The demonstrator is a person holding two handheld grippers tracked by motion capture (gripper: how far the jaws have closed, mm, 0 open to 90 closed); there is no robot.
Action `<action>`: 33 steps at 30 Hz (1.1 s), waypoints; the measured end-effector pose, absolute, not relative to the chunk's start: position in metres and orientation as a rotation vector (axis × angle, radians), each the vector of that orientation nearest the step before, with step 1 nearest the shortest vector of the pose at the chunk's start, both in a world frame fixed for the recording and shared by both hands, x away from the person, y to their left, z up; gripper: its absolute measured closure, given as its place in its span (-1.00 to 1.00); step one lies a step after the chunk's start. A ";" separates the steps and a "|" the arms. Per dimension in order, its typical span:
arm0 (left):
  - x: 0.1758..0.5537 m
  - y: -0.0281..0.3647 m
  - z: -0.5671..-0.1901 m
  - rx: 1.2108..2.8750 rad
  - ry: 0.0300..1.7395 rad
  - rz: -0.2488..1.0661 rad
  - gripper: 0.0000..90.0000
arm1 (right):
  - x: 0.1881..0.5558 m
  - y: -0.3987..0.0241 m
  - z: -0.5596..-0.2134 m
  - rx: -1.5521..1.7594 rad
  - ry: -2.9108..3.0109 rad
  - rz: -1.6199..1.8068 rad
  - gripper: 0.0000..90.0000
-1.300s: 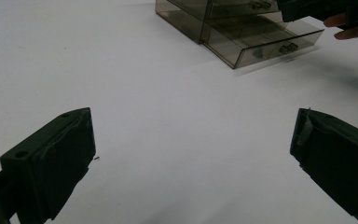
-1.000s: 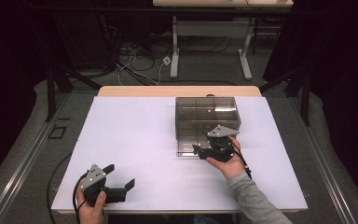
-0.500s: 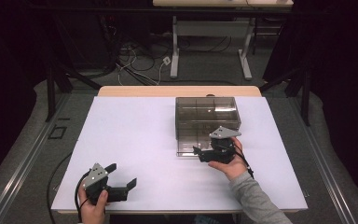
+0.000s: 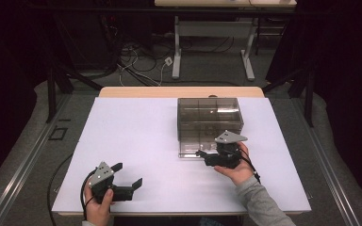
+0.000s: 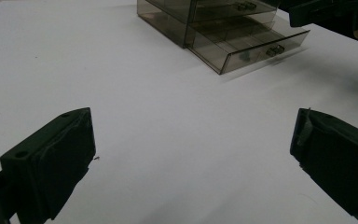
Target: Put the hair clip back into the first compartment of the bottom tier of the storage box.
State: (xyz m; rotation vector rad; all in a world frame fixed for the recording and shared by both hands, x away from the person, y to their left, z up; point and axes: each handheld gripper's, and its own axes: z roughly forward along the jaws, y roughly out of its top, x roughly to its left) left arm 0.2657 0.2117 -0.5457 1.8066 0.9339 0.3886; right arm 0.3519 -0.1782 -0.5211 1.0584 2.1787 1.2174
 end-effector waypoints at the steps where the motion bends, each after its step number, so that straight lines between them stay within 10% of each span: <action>1: 0.266 0.211 -0.546 1.804 0.935 0.378 -0.99 | 0.351 -0.179 -0.522 1.053 2.180 1.213 -0.50; 16: 0.275 0.202 -0.545 1.817 0.896 0.361 -0.99 | 0.339 -0.196 -0.517 1.087 2.123 1.276 0.07; 33: 0.273 0.203 -0.543 1.823 0.890 0.374 -0.99 | 0.311 -0.213 -0.521 1.129 2.047 1.275 0.26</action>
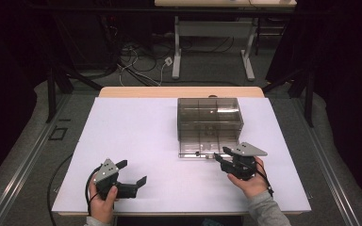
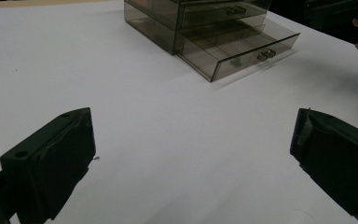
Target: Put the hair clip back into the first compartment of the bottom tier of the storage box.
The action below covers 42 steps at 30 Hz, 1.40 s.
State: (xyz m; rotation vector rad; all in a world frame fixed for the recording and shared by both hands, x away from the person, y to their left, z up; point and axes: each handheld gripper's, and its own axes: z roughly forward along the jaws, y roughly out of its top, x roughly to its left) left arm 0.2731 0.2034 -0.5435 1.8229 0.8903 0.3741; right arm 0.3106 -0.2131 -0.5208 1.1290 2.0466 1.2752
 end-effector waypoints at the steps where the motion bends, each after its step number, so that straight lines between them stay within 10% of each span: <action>1: 0.273 0.203 -0.543 1.823 0.888 0.375 -0.99 | 0.310 -0.214 -0.521 1.137 2.049 1.287 0.30; 42: 0.272 0.202 -0.544 1.816 0.897 0.364 -0.99 | 0.325 -0.213 -0.558 1.294 2.121 1.159 1.00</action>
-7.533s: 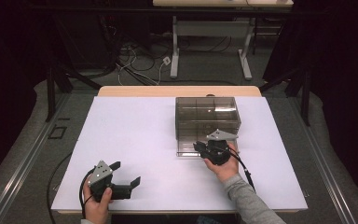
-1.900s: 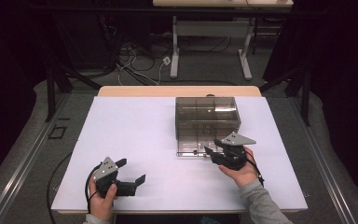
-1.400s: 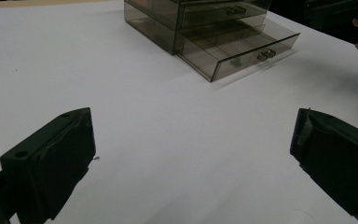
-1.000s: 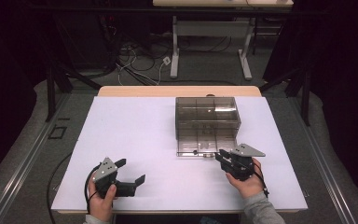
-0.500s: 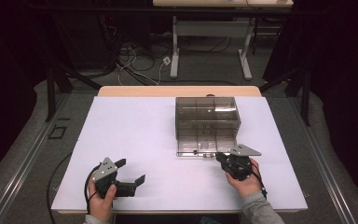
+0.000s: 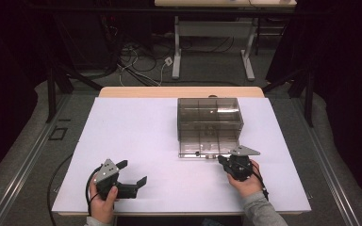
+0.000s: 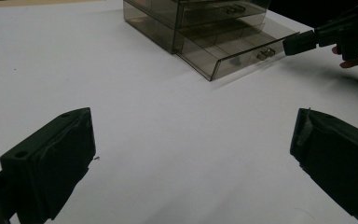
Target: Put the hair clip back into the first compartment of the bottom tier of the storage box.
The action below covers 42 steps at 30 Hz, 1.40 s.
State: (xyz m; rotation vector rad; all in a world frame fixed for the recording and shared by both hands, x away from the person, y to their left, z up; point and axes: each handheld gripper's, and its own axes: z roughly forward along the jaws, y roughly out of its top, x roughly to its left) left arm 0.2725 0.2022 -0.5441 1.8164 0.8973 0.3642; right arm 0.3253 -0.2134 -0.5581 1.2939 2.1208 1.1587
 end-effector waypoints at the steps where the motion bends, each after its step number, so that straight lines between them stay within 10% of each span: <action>1: 0.272 0.202 -0.544 1.818 0.896 0.366 -0.99 | 0.326 -0.214 -0.559 1.295 2.132 1.144 1.00; 42: 0.270 0.202 -0.545 1.823 0.891 0.378 -0.99 | 0.344 -0.211 -0.569 1.354 2.145 1.124 1.00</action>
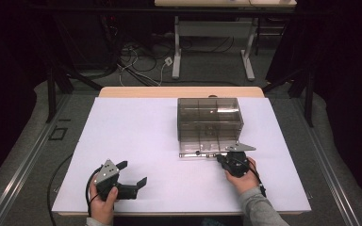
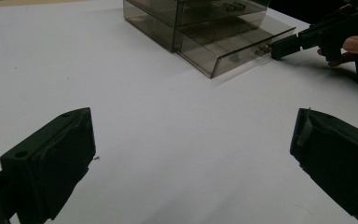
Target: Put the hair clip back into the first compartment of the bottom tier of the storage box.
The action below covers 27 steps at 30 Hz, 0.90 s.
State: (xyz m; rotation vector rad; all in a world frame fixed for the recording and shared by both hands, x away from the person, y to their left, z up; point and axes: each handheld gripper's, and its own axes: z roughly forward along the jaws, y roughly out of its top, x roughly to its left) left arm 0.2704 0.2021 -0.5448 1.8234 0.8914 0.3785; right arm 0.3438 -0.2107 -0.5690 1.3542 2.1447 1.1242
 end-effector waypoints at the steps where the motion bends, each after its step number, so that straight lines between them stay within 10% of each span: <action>1: 0.270 0.202 -0.545 1.825 0.890 0.380 -0.99 | 0.344 -0.211 -0.569 1.355 2.148 1.121 1.00; 27: 0.259 0.214 -0.546 1.803 0.939 0.406 -0.99 | 0.368 -0.204 -0.568 1.417 2.108 1.102 1.00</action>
